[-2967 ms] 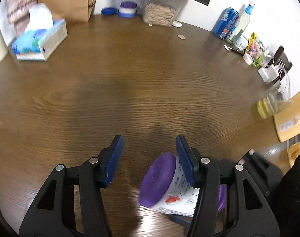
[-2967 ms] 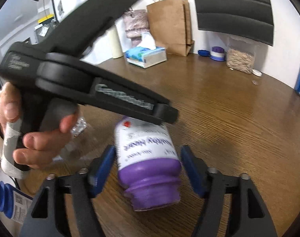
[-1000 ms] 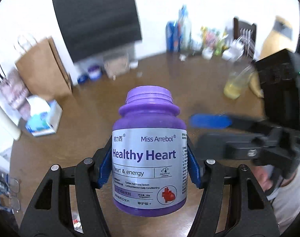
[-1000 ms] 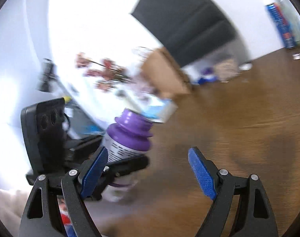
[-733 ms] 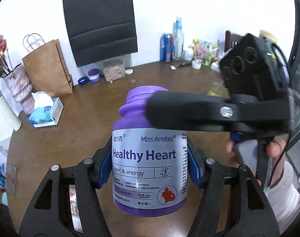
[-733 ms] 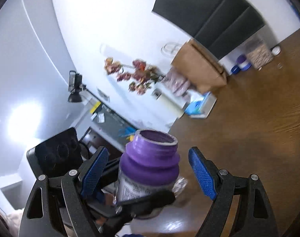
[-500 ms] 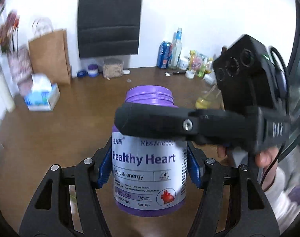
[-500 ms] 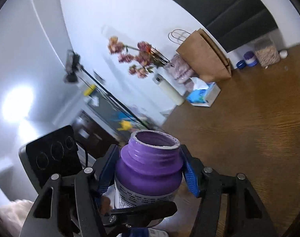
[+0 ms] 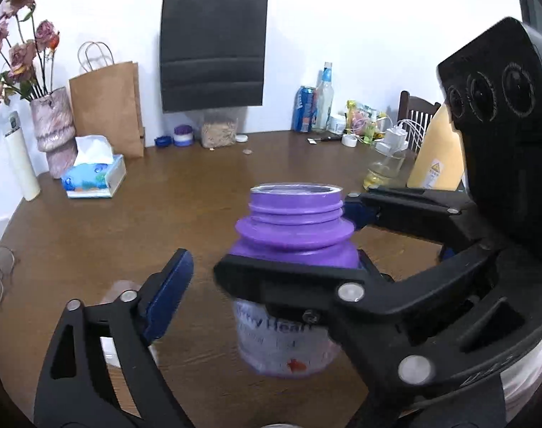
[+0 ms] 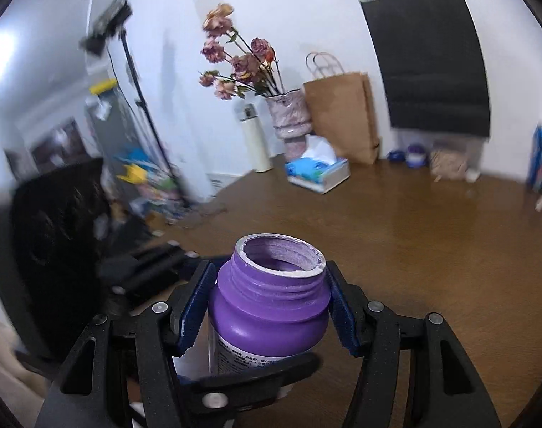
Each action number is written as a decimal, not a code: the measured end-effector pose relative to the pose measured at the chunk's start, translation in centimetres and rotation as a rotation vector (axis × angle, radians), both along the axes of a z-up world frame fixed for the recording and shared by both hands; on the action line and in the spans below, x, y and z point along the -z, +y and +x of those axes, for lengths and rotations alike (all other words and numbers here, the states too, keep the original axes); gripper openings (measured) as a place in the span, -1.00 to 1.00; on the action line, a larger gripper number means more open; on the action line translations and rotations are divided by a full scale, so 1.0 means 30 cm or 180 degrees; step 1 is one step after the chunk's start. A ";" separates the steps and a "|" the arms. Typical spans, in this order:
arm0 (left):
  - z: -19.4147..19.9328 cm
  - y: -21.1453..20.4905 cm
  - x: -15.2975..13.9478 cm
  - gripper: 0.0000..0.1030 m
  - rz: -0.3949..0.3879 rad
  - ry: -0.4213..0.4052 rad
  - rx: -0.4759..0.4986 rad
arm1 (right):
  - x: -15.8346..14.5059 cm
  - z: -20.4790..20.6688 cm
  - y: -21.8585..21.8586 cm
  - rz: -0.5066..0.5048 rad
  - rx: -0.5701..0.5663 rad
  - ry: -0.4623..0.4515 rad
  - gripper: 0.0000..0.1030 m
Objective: Flip cup upright
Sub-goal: 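Grasp the upright purple bottle with the right tool while the left tool lets go, then lower the purple bottle mouth-up onto the table with the right tool and open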
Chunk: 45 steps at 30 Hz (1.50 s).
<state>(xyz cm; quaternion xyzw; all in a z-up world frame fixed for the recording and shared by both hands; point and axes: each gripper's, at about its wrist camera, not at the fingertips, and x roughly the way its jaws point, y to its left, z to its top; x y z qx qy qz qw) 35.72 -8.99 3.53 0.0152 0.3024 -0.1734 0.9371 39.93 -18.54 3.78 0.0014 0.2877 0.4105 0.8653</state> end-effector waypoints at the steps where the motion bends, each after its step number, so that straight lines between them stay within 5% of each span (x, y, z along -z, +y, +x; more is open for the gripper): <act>1: -0.006 0.028 0.006 0.80 0.0024 -0.0009 0.0041 | -0.001 -0.011 0.018 -0.0065 0.0018 -0.0057 0.27; 9: -0.067 0.173 0.084 1.00 0.0285 -0.0427 -0.0212 | 0.059 -0.078 0.252 -0.0436 0.0180 -0.0393 0.27; 16: 0.017 0.255 0.174 1.00 0.0131 -0.0053 -0.0242 | 0.138 -0.054 0.343 -0.0666 0.0385 -0.0420 0.27; 27: -0.022 0.230 0.144 1.00 0.0126 -0.0101 -0.0096 | 0.075 -0.085 0.289 -0.0749 0.0640 -0.0496 0.27; 35: -0.120 0.264 0.119 1.00 0.0178 -0.0020 -0.0328 | 0.043 -0.148 0.150 -0.0738 0.0782 -0.0383 0.27; 45: -0.355 0.289 0.167 1.00 0.0158 -0.0060 -0.0803 | 0.185 -0.362 0.101 -0.1268 0.0512 -0.0277 0.15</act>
